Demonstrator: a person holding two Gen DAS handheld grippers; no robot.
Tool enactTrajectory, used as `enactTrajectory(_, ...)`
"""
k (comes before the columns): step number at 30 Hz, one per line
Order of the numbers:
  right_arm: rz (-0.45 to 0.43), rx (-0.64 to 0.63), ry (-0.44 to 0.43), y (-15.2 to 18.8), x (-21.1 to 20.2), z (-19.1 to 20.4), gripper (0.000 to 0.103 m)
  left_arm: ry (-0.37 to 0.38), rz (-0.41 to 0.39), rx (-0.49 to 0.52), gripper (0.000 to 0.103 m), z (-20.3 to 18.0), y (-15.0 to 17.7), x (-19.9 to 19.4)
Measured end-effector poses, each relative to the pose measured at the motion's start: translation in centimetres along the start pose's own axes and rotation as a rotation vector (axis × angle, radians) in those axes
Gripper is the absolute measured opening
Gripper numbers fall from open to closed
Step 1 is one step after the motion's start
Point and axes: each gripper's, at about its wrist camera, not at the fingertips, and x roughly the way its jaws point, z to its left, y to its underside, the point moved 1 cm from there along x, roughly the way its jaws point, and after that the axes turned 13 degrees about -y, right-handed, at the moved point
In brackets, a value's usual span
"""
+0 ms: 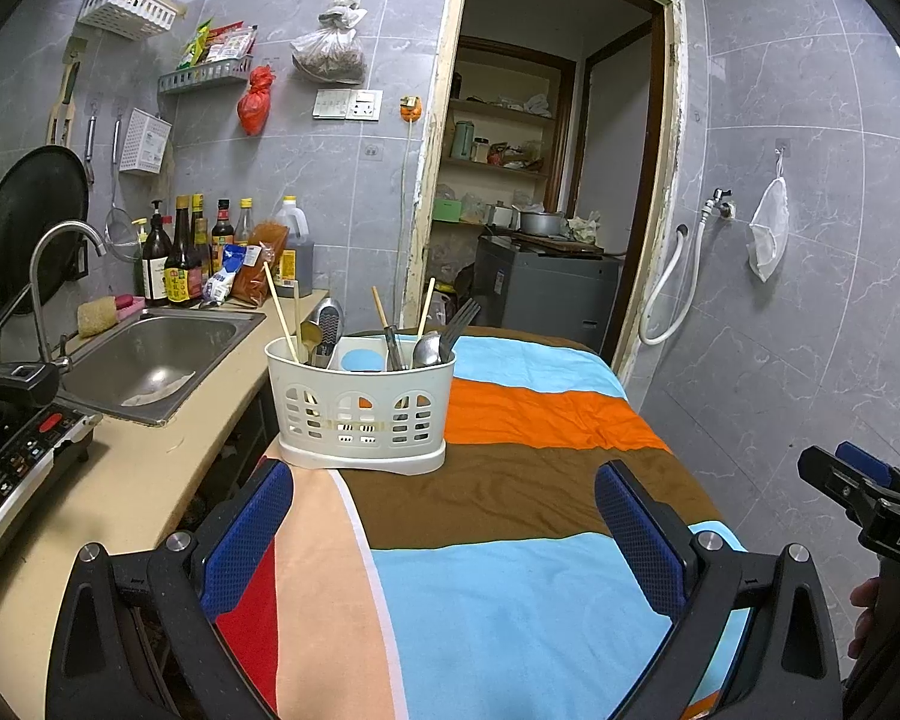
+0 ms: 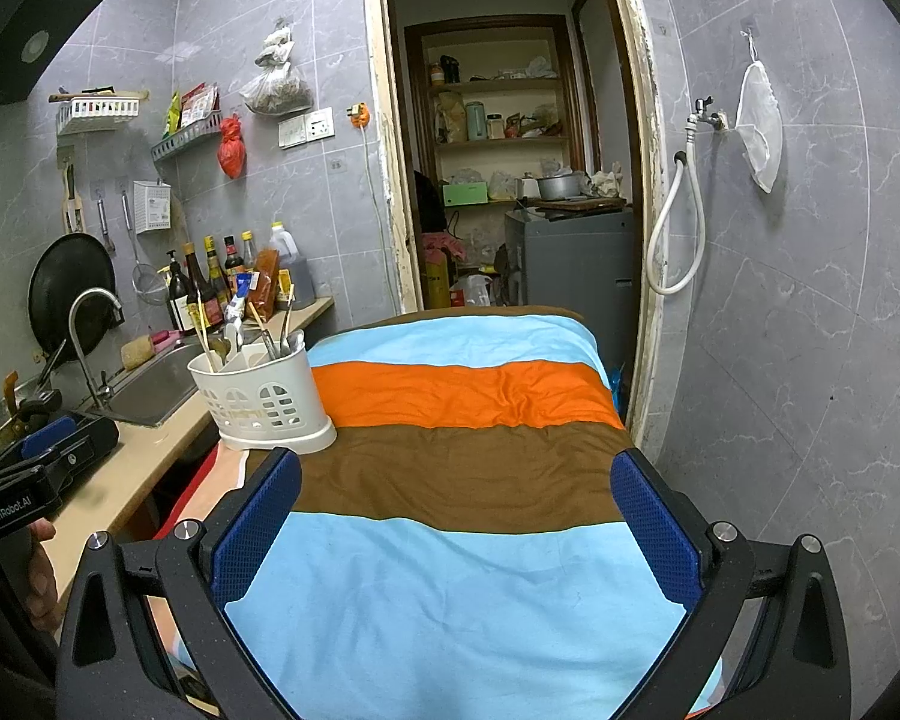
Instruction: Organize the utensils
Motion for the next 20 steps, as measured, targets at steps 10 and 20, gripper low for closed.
enactTrajectory(10,0.003,0.003,0.002,0.5,-0.2,-0.1,0.101,-0.014,-0.001,0.008,0.101,-0.2,0.5,0.3)
enactTrajectory(20,0.021,-0.004,0.007,0.3,0.7,-1.0,0.101,-0.011,0.014,-0.008,0.101,-0.3,-0.1,1.6)
